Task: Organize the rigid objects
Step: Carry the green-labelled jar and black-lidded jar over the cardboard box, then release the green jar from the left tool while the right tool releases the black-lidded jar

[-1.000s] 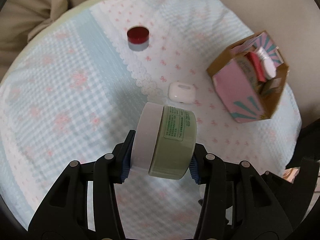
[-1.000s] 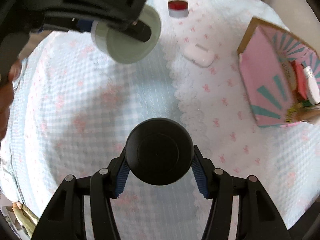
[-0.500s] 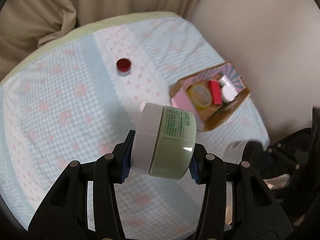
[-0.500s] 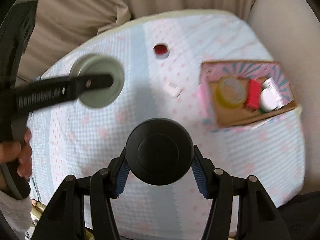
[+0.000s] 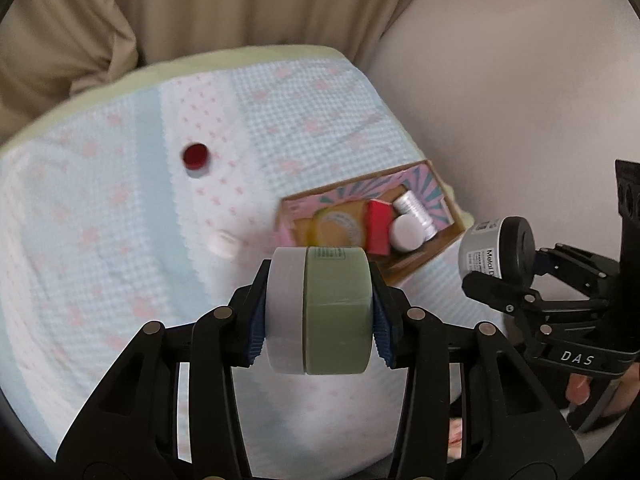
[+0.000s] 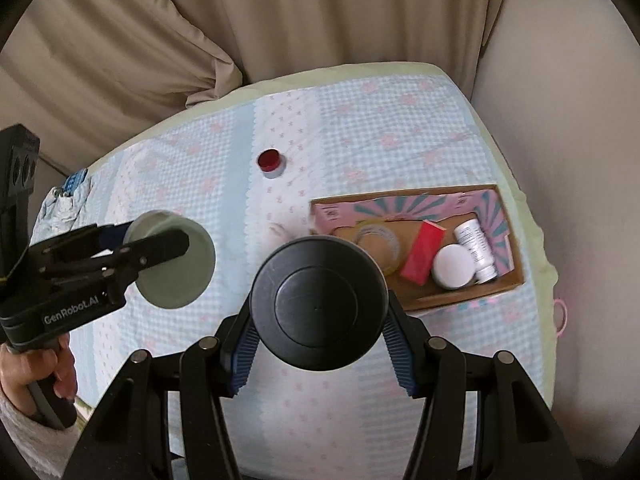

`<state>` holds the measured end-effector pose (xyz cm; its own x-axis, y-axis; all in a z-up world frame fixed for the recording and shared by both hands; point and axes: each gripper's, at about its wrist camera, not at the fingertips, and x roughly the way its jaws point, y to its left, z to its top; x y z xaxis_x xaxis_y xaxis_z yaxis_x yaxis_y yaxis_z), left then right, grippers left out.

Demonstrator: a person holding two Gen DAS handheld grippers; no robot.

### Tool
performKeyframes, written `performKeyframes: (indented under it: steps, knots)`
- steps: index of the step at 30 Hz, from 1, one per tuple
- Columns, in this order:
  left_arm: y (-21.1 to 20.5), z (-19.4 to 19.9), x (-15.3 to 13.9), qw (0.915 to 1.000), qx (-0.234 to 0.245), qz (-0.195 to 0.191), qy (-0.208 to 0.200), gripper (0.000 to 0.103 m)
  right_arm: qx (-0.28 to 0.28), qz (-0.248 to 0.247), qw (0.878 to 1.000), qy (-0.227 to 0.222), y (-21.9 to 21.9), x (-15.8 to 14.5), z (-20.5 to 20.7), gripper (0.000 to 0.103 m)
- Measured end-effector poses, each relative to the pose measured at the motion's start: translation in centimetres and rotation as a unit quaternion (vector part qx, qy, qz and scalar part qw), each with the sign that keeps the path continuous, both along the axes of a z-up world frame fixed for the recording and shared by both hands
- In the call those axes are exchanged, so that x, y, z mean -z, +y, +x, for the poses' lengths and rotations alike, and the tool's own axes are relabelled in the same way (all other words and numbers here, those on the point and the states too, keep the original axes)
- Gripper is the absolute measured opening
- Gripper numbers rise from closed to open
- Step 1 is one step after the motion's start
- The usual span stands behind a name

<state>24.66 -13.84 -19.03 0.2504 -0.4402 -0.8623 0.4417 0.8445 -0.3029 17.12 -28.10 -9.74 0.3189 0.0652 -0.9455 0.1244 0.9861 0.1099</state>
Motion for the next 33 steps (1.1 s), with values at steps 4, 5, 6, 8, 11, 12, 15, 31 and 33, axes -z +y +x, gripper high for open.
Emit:
performKeyframes:
  steps: [4, 5, 6, 8, 11, 12, 15, 31, 33]
  knots:
    - [-4.2, 0.1, 1.9, 0.9998, -0.015, 0.006, 0.013, 0.04, -0.013, 0.005, 1.0, 0.011, -4.6, 1.3, 0.5, 0.053]
    - [-5.1, 0.2, 2.5, 0.9996, -0.021, 0.005, 0.018, 0.04, -0.014, 0.007, 1.0, 0.014, -5.6, 1.8, 0.6, 0.053]
    - [-6.0, 0.2, 3.2, 0.9993, -0.027, 0.002, 0.025, 0.04, -0.016, 0.009, 1.0, 0.021, -7.0, 2.4, 0.8, 0.053]
    - [-7.3, 0.3, 4.6, 0.9987, -0.035, 0.0, 0.038, 0.04, -0.02, 0.011, 0.999, 0.03, -8.8, 3.4, 1.1, 0.053]
    - [-9.3, 0.5, 7.1, 0.9978, -0.041, 0.011, 0.05, 0.04, -0.023, 0.014, 0.999, 0.046, -11.6, 5.3, 1.9, 0.053]
    - [-9.8, 0.6, 8.0, 0.9974, -0.044, 0.016, 0.054, 0.04, -0.023, 0.016, 0.998, 0.051, -12.2, 5.9, 2.2, 0.053]
    - [-10.7, 1.1, 10.4, 0.9958, -0.055, 0.026, 0.068, 0.04, -0.024, 0.025, 0.997, 0.065, -14.1, 8.2, 3.3, 0.053]
    - [-12.3, 2.9, 17.6, 0.9889, -0.066, 0.107, 0.079, 0.04, -0.071, 0.066, 0.991, 0.091, -15.3, 18.7, 9.1, 0.053]
    - [-12.5, 2.8, 17.9, 0.9887, -0.059, 0.113, 0.078, 0.04, -0.069, 0.075, 0.99, 0.097, -15.2, 19.4, 9.8, 0.053]
